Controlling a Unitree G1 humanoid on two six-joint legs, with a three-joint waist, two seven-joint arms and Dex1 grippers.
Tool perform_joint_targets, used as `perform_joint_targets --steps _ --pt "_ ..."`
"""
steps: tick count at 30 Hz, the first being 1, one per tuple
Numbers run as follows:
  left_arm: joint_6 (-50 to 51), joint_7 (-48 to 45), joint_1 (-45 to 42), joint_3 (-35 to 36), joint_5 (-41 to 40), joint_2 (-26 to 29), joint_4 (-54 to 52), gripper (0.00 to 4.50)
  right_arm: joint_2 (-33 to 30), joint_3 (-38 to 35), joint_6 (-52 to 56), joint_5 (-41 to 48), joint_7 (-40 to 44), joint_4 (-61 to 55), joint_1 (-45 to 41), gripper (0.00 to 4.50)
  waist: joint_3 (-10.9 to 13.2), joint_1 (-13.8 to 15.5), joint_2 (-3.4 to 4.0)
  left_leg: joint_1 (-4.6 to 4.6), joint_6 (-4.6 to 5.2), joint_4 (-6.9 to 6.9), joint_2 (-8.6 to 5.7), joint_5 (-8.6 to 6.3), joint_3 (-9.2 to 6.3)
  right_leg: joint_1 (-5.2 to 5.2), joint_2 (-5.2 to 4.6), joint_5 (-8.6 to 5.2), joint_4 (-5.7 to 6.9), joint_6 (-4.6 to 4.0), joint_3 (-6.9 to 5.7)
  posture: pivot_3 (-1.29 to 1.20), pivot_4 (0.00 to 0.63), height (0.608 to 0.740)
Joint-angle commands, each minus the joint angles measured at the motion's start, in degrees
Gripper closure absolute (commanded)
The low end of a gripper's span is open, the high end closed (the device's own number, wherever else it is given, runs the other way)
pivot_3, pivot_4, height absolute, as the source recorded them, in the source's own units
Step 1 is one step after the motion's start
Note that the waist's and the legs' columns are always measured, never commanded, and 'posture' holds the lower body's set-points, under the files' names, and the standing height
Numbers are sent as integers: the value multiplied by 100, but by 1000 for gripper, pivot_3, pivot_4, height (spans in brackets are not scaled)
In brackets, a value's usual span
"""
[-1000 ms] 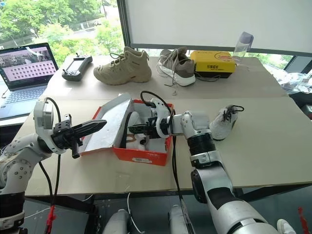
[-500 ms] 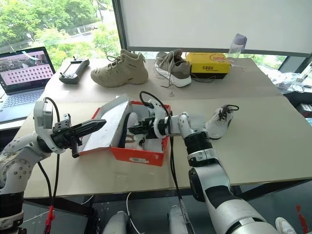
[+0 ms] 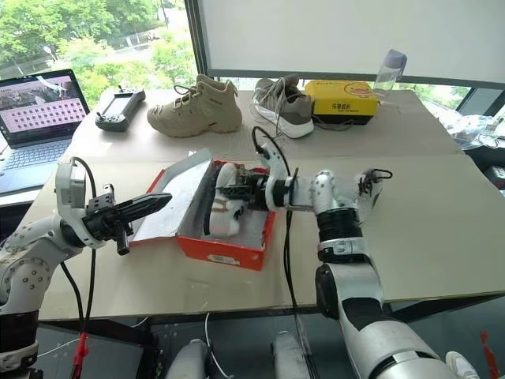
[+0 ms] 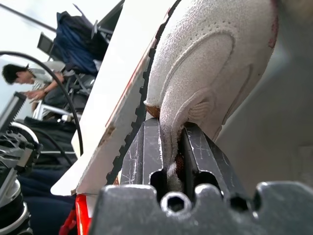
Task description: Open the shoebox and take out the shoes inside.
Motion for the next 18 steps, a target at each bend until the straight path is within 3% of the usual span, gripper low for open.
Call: perform_joint_targets --steps 1,11,16,18 --pt "-22 19 -48 47 -7 62 -218 4500 -68 -476 413 498 -184 -901 -192 4459 0 -3 0 0 0 0 0 0 0 -1 0 0 0 0 0 0 150 685" --pt "-35 -4 -53 -38 26 19 -172 4500 -624 -2572 820 1016 -1639 -1589 -923 4459 6 72 3 -11 0 10 0 0 -1 -2 -1 1 -2 1 -2 0 150 685" --pt "-45 -12 -69 -72 22 17 -156 4500 -1459 -3030 385 616 -2345 -1483 -965 4459 8 91 6 -10 1 6 0 0 -1 -2 -1 0 -6 1 -2 0 150 685" --pt "-49 -20 -76 -81 21 23 -139 4500 -2094 -2584 69 106 -2464 -1492 -687 4459 12 138 11 -15 1 8 0 0 -1 -4 -1 1 -9 1 -1 0 150 685"
